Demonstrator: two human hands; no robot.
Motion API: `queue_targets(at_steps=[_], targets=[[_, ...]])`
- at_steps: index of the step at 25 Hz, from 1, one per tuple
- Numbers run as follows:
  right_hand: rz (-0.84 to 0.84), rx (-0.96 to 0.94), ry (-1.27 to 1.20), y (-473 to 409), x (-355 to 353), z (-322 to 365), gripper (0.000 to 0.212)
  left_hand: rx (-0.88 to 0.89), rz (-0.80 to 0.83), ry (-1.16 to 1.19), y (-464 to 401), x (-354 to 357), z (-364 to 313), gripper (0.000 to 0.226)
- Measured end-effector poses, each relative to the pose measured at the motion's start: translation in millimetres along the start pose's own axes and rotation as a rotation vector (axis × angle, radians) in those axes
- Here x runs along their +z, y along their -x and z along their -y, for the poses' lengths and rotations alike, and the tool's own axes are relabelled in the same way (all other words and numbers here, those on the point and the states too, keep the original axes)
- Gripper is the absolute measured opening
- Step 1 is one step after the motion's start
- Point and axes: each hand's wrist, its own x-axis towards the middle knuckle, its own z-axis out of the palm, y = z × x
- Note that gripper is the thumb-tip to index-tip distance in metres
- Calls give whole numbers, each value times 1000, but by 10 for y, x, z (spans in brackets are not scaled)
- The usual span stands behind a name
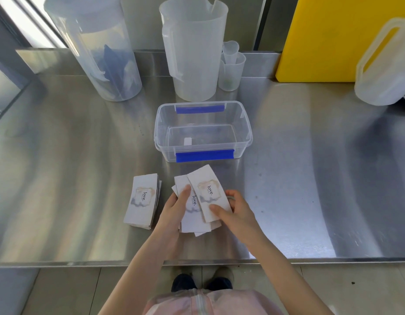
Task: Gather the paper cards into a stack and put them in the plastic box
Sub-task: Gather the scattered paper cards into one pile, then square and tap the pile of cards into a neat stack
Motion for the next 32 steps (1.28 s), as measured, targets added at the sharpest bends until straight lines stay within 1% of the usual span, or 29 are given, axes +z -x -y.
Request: queue_targets(at_steps=[3,6,7,8,10,12,13,14,17,18,19,21,22,24,25,27,29,32], targets=[[50,-33,175,44,90,31,25,45,-6,-107,6,33,-8,41],[48,-41,186,49,100,25,32,36,-33,-46,6,17,-6,36],[46,-25,143,45,104,5,31,29,-24,14,10,12,-7,35],[62,0,73,54,116,-7,23,24,-1,82,17,6,-4,33],[156,73,-116,80,126,-49,9,24,77,183,28,1,9,34],[243,128,-288,82,103,-113,19,46,135,196,17,-2,35,35],[248,141,-308,75,72,-129,24,61,152,200,6,-11,50,35],[226,136,-274,67,30,-125,26,75,165,215,-9,-20,61,34],[92,34,48,29,-145,-75,15,154,167,236,-67,-89,75,29],[53,-31,132,14,-219,-50,18,200,150,203,-87,-117,75,29],[10,-104,211,-1,-297,-27,21,257,126,123,-115,-146,77,28],[-91,-291,434,-29,-411,6,24,373,79,-164,-163,-187,87,23],[-135,-384,563,-50,-432,-3,24,416,61,-336,-184,-191,96,25],[-173,-502,755,-100,-406,-101,26,484,41,-600,-227,-178,140,26],[-163,-502,810,-115,-365,-185,27,502,43,-673,-247,-161,179,24],[-107,-408,824,-119,-277,-353,32,498,51,-746,-285,-121,287,22],[-101,-357,751,-133,-231,-455,36,485,59,-770,-310,-92,355,26],[-151,-337,620,-149,-218,-478,47,494,43,-751,-325,-78,354,23]])
